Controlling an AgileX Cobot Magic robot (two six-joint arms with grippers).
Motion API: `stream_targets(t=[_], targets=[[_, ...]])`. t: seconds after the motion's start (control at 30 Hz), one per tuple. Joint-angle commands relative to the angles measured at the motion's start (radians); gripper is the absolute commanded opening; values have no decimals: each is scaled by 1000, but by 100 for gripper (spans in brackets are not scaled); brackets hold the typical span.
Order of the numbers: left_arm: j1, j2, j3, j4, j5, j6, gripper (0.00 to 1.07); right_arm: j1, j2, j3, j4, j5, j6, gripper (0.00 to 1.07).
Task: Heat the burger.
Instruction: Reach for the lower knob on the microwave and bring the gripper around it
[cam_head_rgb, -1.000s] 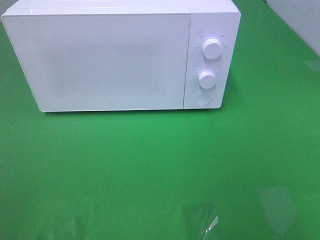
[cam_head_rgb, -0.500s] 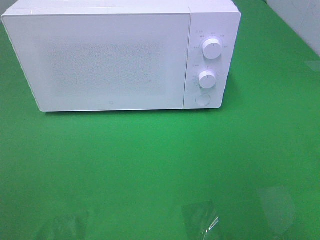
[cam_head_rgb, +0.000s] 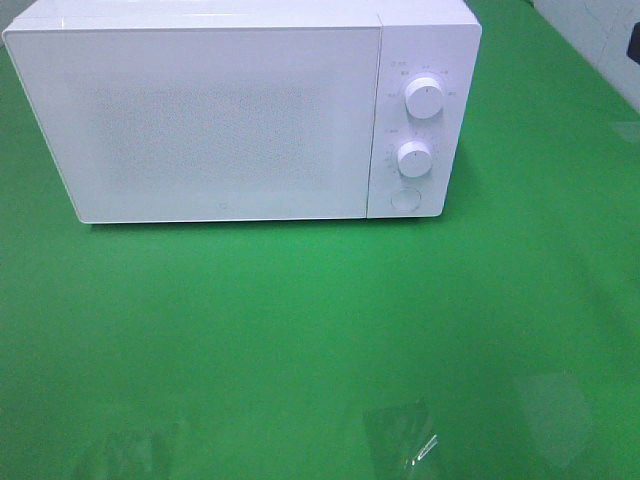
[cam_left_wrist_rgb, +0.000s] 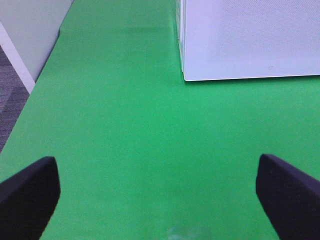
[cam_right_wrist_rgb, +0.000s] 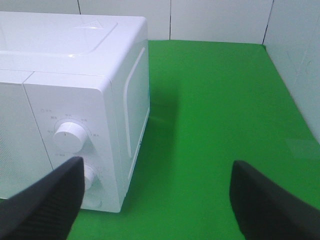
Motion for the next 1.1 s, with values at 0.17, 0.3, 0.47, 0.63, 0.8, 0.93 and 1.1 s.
stream_targets(t=[0.17,0.3,0.47,0.63,0.8,0.93,1.1], targets=[[4,-24,3,-8,-3,2,100,-3,133,109,121,-300,-88,76],[4,-24,3,-8,-3,2,100,0,178,152,211,-409,-158,76],[4,-24,3,-8,-3,2,100,25,262,222,389,-631,-268,76],[4,-24,3,-8,-3,2,100,128,312,239,532,-739,-379,76],[4,-24,3,-8,-3,2,100,276,410,239,761,-874,-548,76],[4,-24,3,-8,-3,2,100,402,483,239,880,-1009,-603,76],[4,-24,3,-8,-3,2,100,550,580,237,979,-1154,-594,76]])
